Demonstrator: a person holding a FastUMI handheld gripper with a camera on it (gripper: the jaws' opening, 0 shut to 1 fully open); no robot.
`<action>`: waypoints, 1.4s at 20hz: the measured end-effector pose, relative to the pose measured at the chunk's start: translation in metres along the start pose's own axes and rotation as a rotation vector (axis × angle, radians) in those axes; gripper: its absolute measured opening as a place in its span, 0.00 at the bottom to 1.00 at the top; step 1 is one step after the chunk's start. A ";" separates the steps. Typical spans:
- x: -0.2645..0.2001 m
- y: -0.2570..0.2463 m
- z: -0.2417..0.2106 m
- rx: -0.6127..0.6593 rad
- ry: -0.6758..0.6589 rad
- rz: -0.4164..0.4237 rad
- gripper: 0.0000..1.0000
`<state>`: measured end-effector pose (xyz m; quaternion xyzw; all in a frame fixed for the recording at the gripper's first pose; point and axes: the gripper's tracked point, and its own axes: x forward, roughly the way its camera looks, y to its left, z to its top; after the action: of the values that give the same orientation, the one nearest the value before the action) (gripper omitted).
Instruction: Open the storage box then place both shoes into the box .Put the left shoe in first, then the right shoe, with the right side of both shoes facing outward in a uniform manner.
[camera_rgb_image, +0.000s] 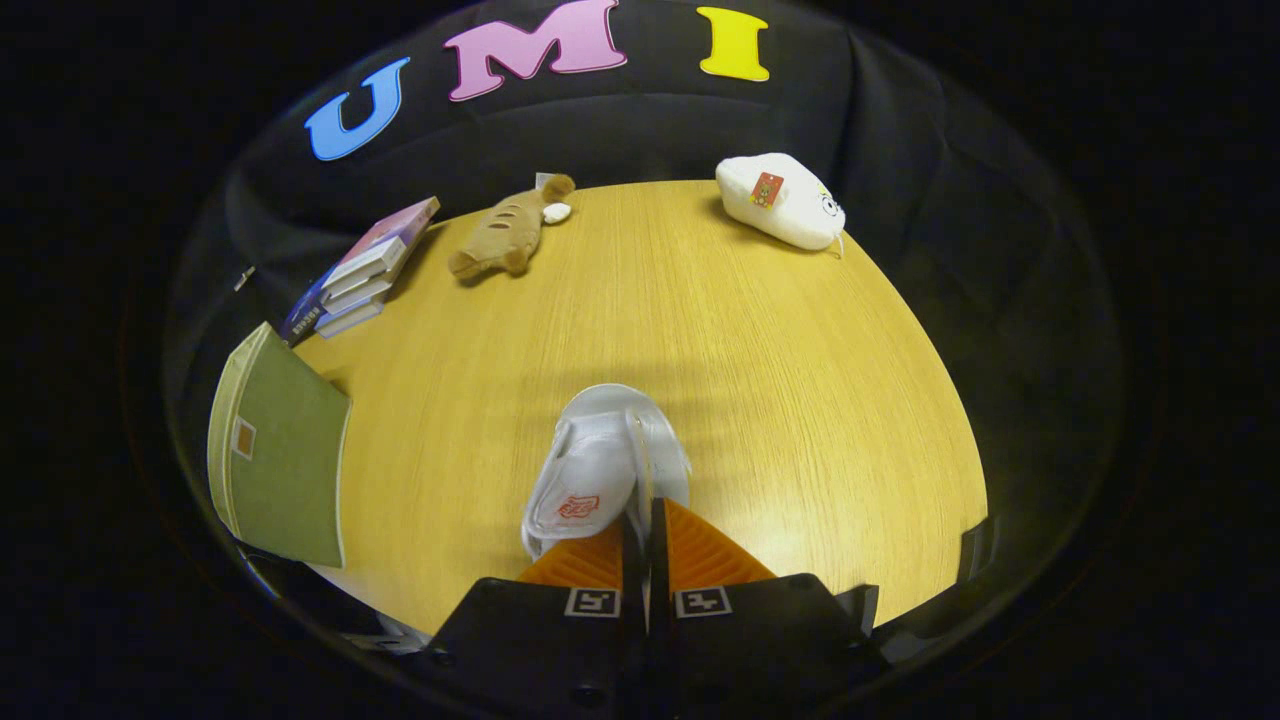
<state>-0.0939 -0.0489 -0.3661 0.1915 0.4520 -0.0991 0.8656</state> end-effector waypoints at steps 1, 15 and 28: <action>-0.006 0.006 0.004 0.005 -0.008 0.008 0.05; -0.138 0.212 0.090 -0.075 -0.175 0.293 0.05; -0.093 0.405 0.049 -0.069 -0.003 0.343 0.05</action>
<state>0.0287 0.2982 -0.1664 0.2359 0.4145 0.0655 0.8765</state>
